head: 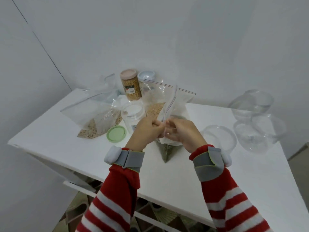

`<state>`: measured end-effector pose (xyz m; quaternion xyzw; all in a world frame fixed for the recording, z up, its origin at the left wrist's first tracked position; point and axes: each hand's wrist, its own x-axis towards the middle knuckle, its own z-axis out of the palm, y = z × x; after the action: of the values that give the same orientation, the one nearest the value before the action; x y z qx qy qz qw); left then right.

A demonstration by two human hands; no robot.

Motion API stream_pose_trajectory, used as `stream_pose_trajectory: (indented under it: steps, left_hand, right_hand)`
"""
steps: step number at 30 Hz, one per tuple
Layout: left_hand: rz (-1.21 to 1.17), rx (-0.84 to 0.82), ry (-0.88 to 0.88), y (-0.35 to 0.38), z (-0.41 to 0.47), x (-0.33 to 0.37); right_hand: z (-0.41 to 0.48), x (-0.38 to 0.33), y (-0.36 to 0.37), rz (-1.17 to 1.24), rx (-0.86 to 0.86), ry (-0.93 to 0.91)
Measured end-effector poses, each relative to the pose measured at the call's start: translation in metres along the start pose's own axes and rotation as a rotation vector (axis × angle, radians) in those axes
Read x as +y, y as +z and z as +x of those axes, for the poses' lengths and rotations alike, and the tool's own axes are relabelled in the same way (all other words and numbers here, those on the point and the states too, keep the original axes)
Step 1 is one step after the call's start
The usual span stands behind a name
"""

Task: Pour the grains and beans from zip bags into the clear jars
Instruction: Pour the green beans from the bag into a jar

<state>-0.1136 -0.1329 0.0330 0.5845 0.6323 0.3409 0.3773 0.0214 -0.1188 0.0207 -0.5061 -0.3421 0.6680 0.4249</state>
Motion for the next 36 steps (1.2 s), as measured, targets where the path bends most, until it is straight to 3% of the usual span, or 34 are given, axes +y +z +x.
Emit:
stream_pose_trajectory:
  steps: [6,15,23,28,36]
  left_hand:
    - [-0.328,-0.092,-0.125,0.002,-0.006,-0.016]
    - [-0.309,-0.064,-0.139,0.009,-0.01,-0.021]
    - [-0.121,0.108,-0.052,0.021,-0.019,-0.024]
    - [-0.048,0.078,-0.052,0.024,-0.025,-0.029]
    - [0.136,0.207,0.021,0.032,-0.03,-0.027]
  right_hand:
    - [-0.004,0.012,-0.016,-0.276,-0.01,-0.091]
    - [-0.007,0.021,-0.023,-0.136,0.01,-0.053]
    - [-0.011,0.039,-0.016,-0.216,0.1,-0.138]
    - [-0.009,0.049,-0.011,-0.349,0.169,-0.211]
    - [-0.01,0.049,-0.004,-0.54,0.276,-0.398]
